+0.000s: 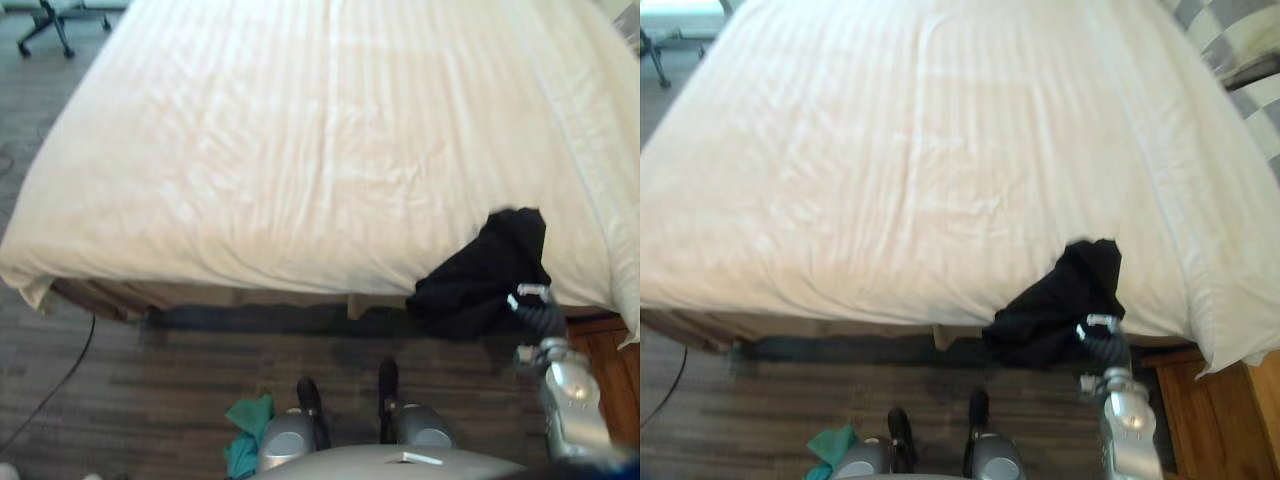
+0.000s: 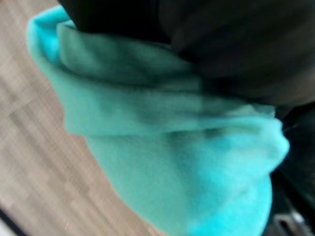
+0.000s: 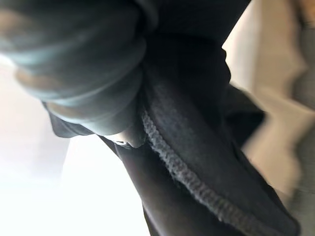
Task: Tidy the bed and pick cloth on bed and put in laundry
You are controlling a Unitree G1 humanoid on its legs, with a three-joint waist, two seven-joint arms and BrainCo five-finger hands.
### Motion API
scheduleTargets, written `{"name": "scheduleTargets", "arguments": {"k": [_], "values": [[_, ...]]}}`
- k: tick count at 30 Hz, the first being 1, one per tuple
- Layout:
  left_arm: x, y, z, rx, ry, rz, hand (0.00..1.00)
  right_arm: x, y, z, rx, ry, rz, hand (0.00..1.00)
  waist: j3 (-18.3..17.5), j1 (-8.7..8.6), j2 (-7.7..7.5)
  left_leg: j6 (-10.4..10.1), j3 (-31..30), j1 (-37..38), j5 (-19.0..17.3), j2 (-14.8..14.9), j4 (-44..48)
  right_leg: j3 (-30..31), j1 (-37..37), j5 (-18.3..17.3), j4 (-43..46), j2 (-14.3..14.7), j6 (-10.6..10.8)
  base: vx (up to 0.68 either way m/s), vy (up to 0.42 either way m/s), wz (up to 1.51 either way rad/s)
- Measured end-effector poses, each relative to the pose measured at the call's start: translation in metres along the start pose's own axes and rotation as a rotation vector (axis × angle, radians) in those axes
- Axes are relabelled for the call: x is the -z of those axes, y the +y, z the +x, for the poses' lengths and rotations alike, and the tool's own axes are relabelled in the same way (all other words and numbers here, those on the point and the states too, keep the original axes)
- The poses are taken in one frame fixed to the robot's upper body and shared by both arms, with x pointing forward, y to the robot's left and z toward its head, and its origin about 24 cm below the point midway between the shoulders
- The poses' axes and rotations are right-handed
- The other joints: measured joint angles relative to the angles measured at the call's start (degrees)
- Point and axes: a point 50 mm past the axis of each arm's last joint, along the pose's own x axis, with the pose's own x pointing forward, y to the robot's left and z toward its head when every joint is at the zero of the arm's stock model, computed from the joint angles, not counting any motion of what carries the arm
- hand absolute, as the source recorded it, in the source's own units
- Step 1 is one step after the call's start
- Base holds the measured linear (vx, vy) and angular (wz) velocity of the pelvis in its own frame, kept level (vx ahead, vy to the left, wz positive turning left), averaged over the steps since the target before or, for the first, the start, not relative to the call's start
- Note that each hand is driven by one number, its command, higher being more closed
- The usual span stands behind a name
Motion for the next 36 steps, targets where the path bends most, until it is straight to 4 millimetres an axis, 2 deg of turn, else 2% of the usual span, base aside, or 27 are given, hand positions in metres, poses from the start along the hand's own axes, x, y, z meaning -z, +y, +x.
{"name": "scheduleTargets", "arguments": {"k": [1,2,4,5,6,7,10,15,18,19,21,22,23,24,25,26,27,28,29,30,31,32,33,35,36], "values": [[0.007,-0.004,0.002,0.007,0.006,-0.017,1.00,0.032,0.000,-0.011,-0.007,0.131,-0.006,1.00,-1.70,-0.23,0.51,-0.16,1.25,1.95,-0.46,0.00,-0.65,0.49,1.30,-0.34,-0.03,0.11,0.06,0.03,0.033,-0.35],[0.009,-0.006,0.003,0.009,0.007,-0.025,1.00,0.045,-0.001,-0.016,-0.007,0.186,-0.008,1.00,-2.38,-0.26,0.78,-0.23,1.46,2.79,-0.63,-0.06,-0.95,0.85,1.89,-0.46,-0.11,0.18,0.01,0.03,0.030,-0.32],[0.016,-0.011,0.005,0.013,0.007,-0.037,1.00,0.088,-0.004,-0.037,-0.015,0.383,-0.045,1.00,-4.02,-0.30,1.25,-0.52,2.15,5.32,-1.12,-0.12,-1.69,1.46,3.86,-1.46,-0.16,0.29,0.24,0.04,0.031,-0.19],[0.017,-0.012,0.005,0.015,0.009,-0.035,1.00,0.099,-0.005,-0.044,-0.014,0.438,-0.056,1.00,-4.49,-0.31,1.39,-0.61,2.49,5.95,-1.21,-0.13,-1.94,1.59,4.29,-1.60,-0.16,0.33,0.17,0.05,0.029,-0.16],[0.018,-0.014,0.007,0.017,0.006,-0.041,1.00,0.120,-0.009,-0.061,0.003,0.540,-0.060,1.00,-4.99,-0.29,1.92,-0.76,2.72,7.40,-1.46,-0.14,-2.25,1.71,5.50,-1.91,-0.16,0.37,0.14,0.05,0.030,-0.11],[0.019,-0.016,0.008,0.013,0.001,-0.051,1.00,0.135,-0.013,-0.075,0.027,0.613,-0.063,1.00,-5.32,-0.27,2.39,-0.76,2.75,8.82,-1.50,-0.26,-2.87,1.66,6.62,-2.07,-0.07,0.37,0.18,0.04,0.024,-0.07],[0.018,-0.017,0.010,-0.038,-0.015,-0.088,1.00,0.155,-0.013,-0.103,0.045,0.716,-0.071,1.00,-5.70,-0.46,2.59,-1.03,2.63,11.01,-1.65,-0.27,-3.65,1.29,8.41,-3.05,0.22,0.44,0.57,0.01,0.007,0.00],[0.019,-0.026,0.018,-0.103,-0.013,-0.275,1.00,0.162,0.003,-0.111,-0.048,0.753,-0.181,1.00,-5.84,-0.43,2.42,-1.23,0.85,13.36,-1.43,-0.58,-4.96,-0.87,10.88,-3.83,0.33,0.11,0.93,0.02,-0.006,0.19],[0.018,-0.035,0.026,-0.193,0.020,-0.451,1.00,0.162,0.026,-0.108,-0.223,0.736,-0.285,1.00,-5.98,-0.06,2.16,-1.09,-2.58,14.57,-0.79,-1.22,-6.12,-4.24,13.28,-4.52,-0.12,-0.58,1.27,0.02,-0.013,0.55],[0.014,-0.038,0.031,-0.235,0.024,-0.528,1.00,0.163,0.028,-0.107,-0.262,0.743,-0.306,1.00,-6.12,0.16,1.92,-0.75,-4.10,14.50,-0.16,-1.54,-6.43,-6.01,13.94,-4.64,-0.46,-0.94,1.42,0.03,-0.017,0.88],[0.015,-0.036,0.031,-0.308,0.046,-0.582,1.00,0.163,0.030,-0.104,-0.315,0.746,-0.338,1.00,-5.90,0.29,1.51,-0.61,-6.90,14.14,1.09,-2.03,-7.47,-8.60,14.76,-4.83,-1.08,-1.37,1.67,0.01,-0.020,0.82],[0.013,-0.032,0.031,-0.375,0.057,-0.614,1.00,0.163,0.032,-0.103,-0.346,0.752,-0.355,1.00,-6.05,0.19,1.10,-0.49,-8.96,12.78,1.74,-2.34,-7.72,-11.54,14.90,-5.17,-1.04,-1.88,1.90,-0.01,-0.029,1.09],[0.008,-0.023,0.031,-0.438,0.049,-0.636,1.00,0.163,0.034,-0.101,-0.363,0.750,-0.357,1.00,-5.51,0.17,-0.04,-1.01,-11.26,11.76,2.16,-2.88,-7.75,-15.35,15.98,-5.61,-0.91,-2.68,2.15,-0.02,-0.032,1.38],[0.004,-0.017,0.031,-0.469,0.042,-0.632,1.00,0.163,0.034,-0.101,-0.368,0.752,-0.355,1.00,-5.34,0.04,-0.28,-0.87,-10.96,10.97,1.58,-3.15,-7.74,-17.87,16.41,-5.76,-0.84,-3.23,2.27,-0.05,-0.004,1.90],[-0.005,-0.005,0.030,-0.522,0.018,-0.619,1.00,0.164,0.038,-0.104,-0.379,0.763,-0.344,1.00,-5.35,-0.18,-1.12,-0.07,-2.90,10.03,-0.29,-1.95,-6.85,-23.53,17.55,-6.45,-0.36,-4.80,3.13,-0.03,0.036,2.38],[-0.017,0.006,0.030,-0.568,-0.027,-0.623,1.00,0.165,0.038,-0.103,-0.379,0.775,-0.342,1.00,-5.39,-0.20,-2.25,1.60,4.71,7.73,-1.44,-0.16,-2.45,-29.58,17.74,-7.83,1.92,-7.29,3.95,-0.02,0.039,2.56],[-0.022,0.008,0.030,-0.581,-0.044,-0.620,1.00,0.164,0.036,-0.102,-0.371,0.780,-0.340,1.00,-5.40,-0.13,-2.37,2.97,8.03,6.10,-1.80,0.95,0.81,-32.66,17.84,-8.89,3.76,-8.58,4.49,0.05,0.094,2.56],[-0.028,0.009,0.031,-0.595,-0.073,-0.635,1.00,0.162,0.027,-0.095,-0.343,0.780,-0.344,1.00,-4.71,0.04,-1.16,4.16,13.03,3.34,-1.64,3.54,7.59,-37.35,17.91,-11.53,9.02,-10.88,5.40,0.02,0.064,1.91],[-0.031,0.008,0.032,-0.597,-0.085,-0.652,1.00,0.159,0.023,-0.090,-0.329,0.778,-0.338,1.00,-4.19,0.19,-0.75,3.95,13.78,2.00,-2.33,3.65,9.81,-38.91,17.84,-12.91,11.92,-12.33,5.83,0.03,0.140,2.11],[-0.030,0.007,0.032,-0.601,-0.079,-0.671,1.00,0.154,0.022,-0.078,-0.312,0.764,-0.311,1.00,-3.58,0.35,-0.50,5.42,14.07,0.34,-2.93,2.01,11.24,-41.42,17.94,-14.92,15.90,-15.09,5.35,0.05,0.225,1.96],[-0.033,0.009,0.032,-0.600,-0.087,-0.674,1.00,0.148,0.026,-0.066,-0.280,0.741,-0.244,1.00,-2.80,0.77,-1.01,6.73,13.31,0.09,-2.92,-0.90,9.89,-44.69,19.34,-15.90,18.16,-17.74,5.98,0.08,0.263,1.79],[-0.034,0.009,0.032,-0.600,-0.087,-0.671,1.00,0.145,0.029,-0.061,-0.264,0.727,-0.211,1.00,-2.36,1.31,-1.11,6.98,12.74,0.15,-2.93,-1.90,9.25,-46.18,19.93,-15.80,19.26,-18.69,6.20,0.08,0.286,1.71],[-0.032,0.009,0.033,-0.595,-0.079,-0.666,1.00,0.141,0.033,-0.053,-0.223,0.708,-0.125,1.00,-1.86,1.73,-1.19,7.33,8.26,0.63,-2.43,-4.34,7.40,-49.09,21.20,-15.25,23.50,-21.06,5.56,0.05,0.163,1.25],[-0.033,0.009,0.033,-0.583,-0.073,-0.647,1.00,0.142,0.038,-0.055,-0.195,0.710,-0.050,1.00,-1.84,1.68,-1.14,7.30,4.40,1.27,-2.02,-6.15,5.12,-50.01,22.34,-13.66,27.19,-22.36,3.58,0.09,0.122,1.46],[-0.034,0.014,0.032,-0.572,-0.073,-0.606,1.00,0.141,0.041,-0.055,-0.166,0.703,0.016,1.00,-1.76,1.62,-1.27,7.23,3.43,2.92,-2.28,-7.05,2.14,-49.72,23.50,-9.98,31.70,-23.96,2.56,0.13,0.079,1.49]]}}
